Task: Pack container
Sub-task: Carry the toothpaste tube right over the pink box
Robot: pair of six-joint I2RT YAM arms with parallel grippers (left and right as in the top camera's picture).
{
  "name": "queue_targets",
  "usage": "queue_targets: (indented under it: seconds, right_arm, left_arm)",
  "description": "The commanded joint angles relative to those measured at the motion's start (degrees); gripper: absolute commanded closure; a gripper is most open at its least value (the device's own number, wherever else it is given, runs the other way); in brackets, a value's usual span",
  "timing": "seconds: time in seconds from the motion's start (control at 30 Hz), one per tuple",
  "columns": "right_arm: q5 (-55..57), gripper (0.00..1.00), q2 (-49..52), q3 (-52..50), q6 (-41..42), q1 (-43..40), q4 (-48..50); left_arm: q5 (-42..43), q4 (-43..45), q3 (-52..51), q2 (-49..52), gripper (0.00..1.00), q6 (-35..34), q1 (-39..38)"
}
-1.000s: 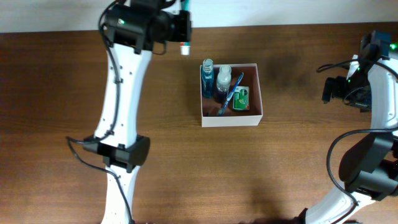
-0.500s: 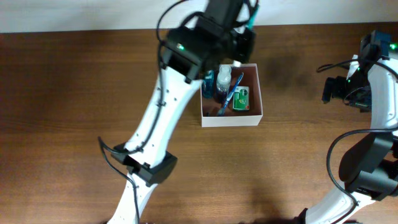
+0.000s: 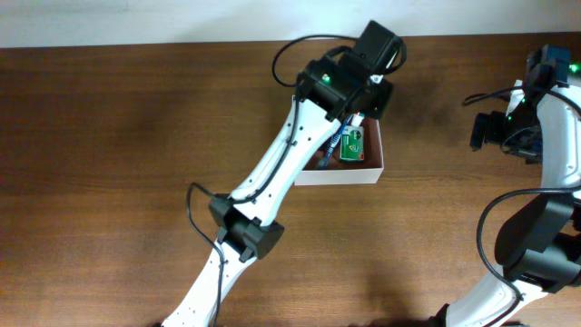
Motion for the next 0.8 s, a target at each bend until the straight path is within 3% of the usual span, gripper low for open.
queue_targets:
  seconds: [0.0,0.77]
  right_arm:
    - [0.9,0.01,-1.8,0.6,-0.4,0.0,0.0]
    - [0.9,0.01,-1.8,0.6,-0.4,0.0,0.0]
  left_arm:
    - [-1.0,0.1,0.5,2.2,0.79,0.4,0.0]
    - [-1.1,-2.1,0.5,7.6,0.74,0.4,0.0]
